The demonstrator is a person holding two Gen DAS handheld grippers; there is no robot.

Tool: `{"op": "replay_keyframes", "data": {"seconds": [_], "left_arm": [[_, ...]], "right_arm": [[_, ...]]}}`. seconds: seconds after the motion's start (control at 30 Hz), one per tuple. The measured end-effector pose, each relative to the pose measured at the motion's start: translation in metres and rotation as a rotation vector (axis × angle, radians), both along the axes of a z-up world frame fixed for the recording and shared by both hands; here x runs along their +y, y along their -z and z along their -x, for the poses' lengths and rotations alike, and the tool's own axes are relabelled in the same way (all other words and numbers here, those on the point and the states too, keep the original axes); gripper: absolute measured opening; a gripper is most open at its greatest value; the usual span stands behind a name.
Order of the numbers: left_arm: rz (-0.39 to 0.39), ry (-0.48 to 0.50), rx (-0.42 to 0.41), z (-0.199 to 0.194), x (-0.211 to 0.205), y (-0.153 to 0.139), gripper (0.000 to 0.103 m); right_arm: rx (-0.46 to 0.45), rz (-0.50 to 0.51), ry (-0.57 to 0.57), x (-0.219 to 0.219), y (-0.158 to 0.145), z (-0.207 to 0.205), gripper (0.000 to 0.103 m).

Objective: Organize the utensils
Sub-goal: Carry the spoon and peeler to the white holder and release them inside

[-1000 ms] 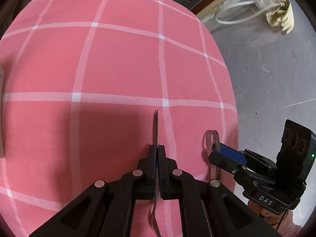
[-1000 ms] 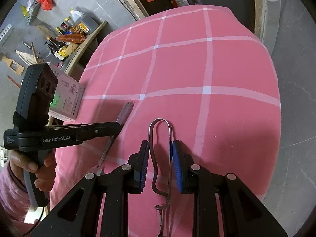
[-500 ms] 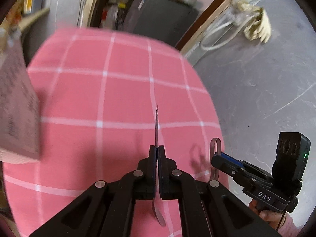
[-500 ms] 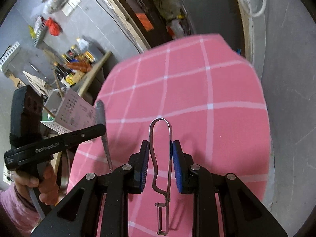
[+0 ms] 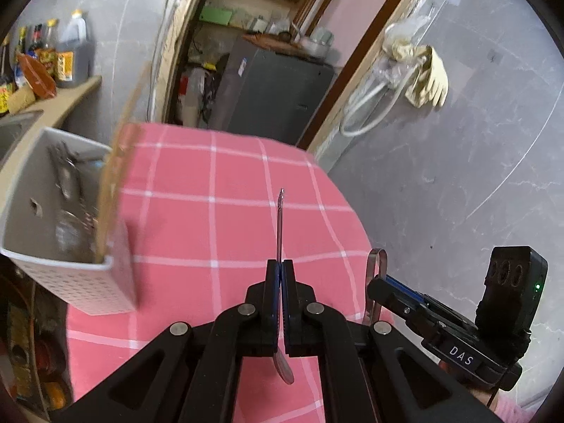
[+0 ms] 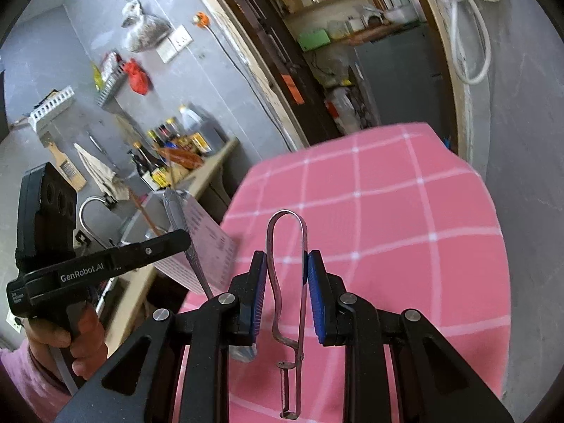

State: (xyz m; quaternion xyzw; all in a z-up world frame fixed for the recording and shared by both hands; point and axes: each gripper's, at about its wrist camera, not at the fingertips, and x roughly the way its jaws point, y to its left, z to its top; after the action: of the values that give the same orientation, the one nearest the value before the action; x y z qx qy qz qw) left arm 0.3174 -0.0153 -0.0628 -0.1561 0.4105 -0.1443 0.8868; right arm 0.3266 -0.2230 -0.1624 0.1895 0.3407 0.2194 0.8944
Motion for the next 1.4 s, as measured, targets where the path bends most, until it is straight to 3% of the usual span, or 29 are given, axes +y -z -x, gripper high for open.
{"op": "replay_keyframes", "data": {"seconds": [0.3,0.47,0.7,0.87,1.1,1.4], "left_arm": [[0.012,-0.035,-0.087,0.011,0.037,-0.041,0.002],[0.044,-0.093,-0.163,0.014,0.079,-0.077,0.002],[-0.005,-0.212,-0.276,0.017,0.132,-0.106,0.002],[-0.048,-0.275,-0.348,0.008,0.158,-0.103,0.002],[-0.124,-0.269,-0.354,-0.01,0.158,-0.083,0.002],[-0.219,-0.222,-0.371,-0.006,0.14,-0.049,0.002]], "right_arm": [[-0.13,-0.037,-0.033,0.036,-0.051,0.001,0.021],[-0.217,-0.092,-0.047,0.055,-0.084,-0.01,0.021],[-0.346,-0.176,-0.082,0.105,-0.117,-0.029,0.021],[-0.415,-0.215,-0.096,0.136,-0.122,-0.037,0.021],[-0.439,-0.24,-0.076,0.155,-0.117,-0.061,0.021],[-0.414,-0.132,-0.101,0.182,-0.075,-0.073,0.021]]}}
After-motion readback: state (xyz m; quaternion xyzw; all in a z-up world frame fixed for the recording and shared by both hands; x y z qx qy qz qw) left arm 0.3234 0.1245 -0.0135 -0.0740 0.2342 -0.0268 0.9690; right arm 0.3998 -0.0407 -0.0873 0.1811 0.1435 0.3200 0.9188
